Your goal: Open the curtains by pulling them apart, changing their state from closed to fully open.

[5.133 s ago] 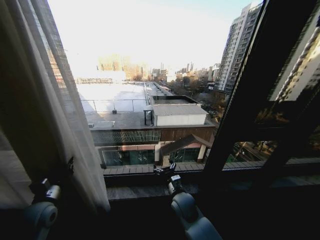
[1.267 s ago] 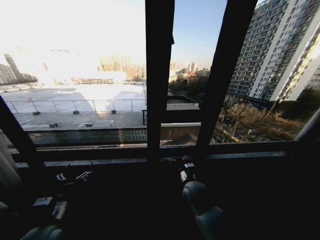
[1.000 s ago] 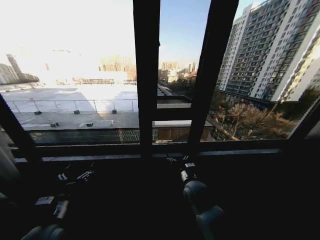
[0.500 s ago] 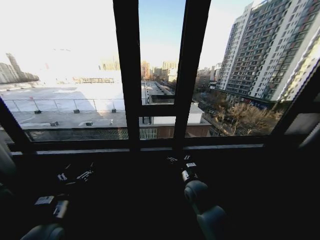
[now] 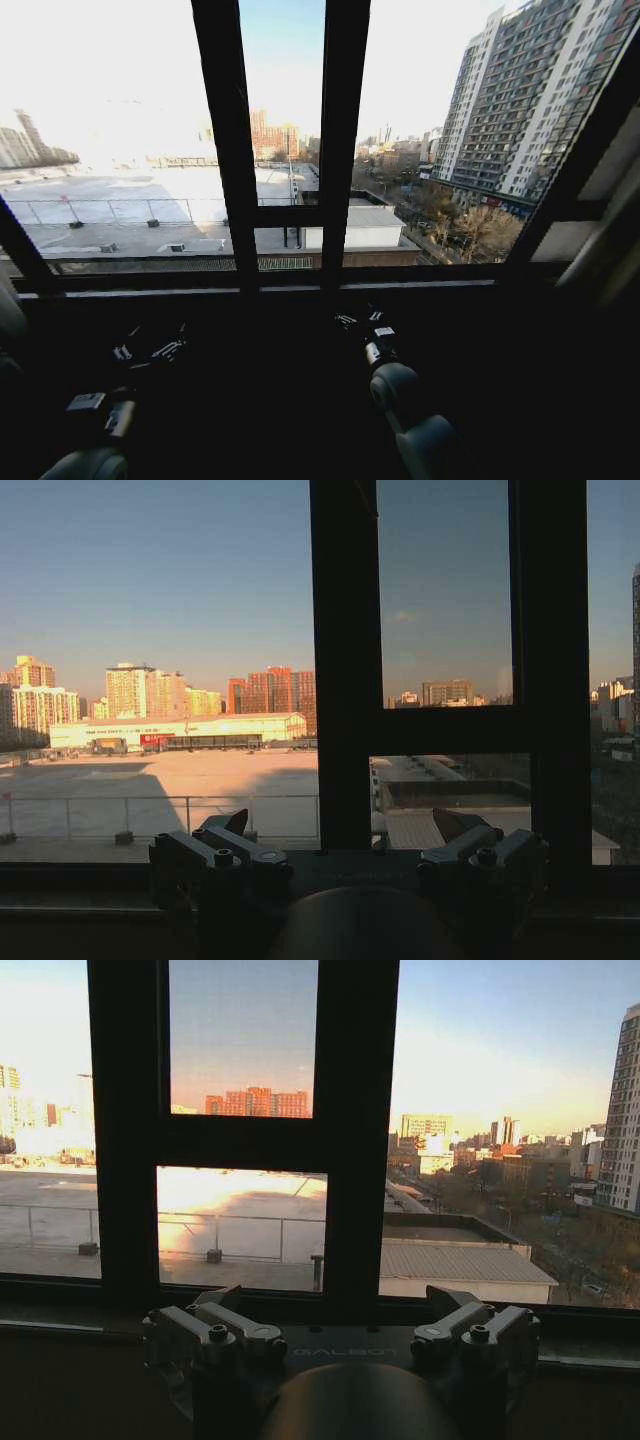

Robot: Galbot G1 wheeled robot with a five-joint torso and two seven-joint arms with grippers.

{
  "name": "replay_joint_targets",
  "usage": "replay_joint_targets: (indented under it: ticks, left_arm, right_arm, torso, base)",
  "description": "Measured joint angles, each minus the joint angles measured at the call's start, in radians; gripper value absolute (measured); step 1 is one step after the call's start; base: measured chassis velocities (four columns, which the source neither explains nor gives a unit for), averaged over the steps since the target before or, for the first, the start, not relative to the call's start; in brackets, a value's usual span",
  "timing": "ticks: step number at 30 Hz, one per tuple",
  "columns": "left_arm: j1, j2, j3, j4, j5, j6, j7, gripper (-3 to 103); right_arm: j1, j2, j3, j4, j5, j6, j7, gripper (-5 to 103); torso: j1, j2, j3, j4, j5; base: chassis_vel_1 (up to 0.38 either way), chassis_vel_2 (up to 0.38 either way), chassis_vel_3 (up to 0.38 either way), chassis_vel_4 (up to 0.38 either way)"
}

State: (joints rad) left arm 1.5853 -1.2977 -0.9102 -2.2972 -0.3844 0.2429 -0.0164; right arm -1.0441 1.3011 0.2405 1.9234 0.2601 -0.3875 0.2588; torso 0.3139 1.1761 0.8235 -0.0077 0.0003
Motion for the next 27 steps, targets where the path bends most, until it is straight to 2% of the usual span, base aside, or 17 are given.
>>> replay_joint_targets:
  ticks: [12,16,20,27]
  left_arm:
    - [0.000,-0.012,0.009,0.012,0.003,-0.006,0.000,100]
    - [0.002,-0.012,0.004,0.011,0.003,-0.009,0.001,100]
    - [0.003,-0.012,0.000,0.011,0.004,-0.015,0.001,100]
    - [0.008,-0.013,-0.008,0.000,0.004,-0.020,0.000,100]
  right_arm:
    - [0.024,-0.006,-0.001,-0.046,0.001,0.059,-0.018,100]
    - [0.019,-0.004,0.000,-0.047,0.000,0.070,-0.026,100]
    - [0.013,0.001,0.000,-0.044,-0.002,0.073,-0.028,100]
    - [0.004,0.002,0.003,-0.031,-0.004,0.073,-0.028,100]
  torso:
    - [-0.001,0.000,0.000,-0.0001,0.0004]
    - [0.000,0.000,0.000,-0.0002,0.0006]
    - [0.001,0.000,0.000,0.0002,-0.0009]
    - [0.000,0.000,0.000,0.0004,-0.0003]
  base:
    - [-0.117,-0.331,0.127,0.342]
    - [-0.090,-0.091,0.092,0.053]
    - [-0.001,0.008,0.002,-0.021]
    - [0.023,0.043,-0.026,-0.031]
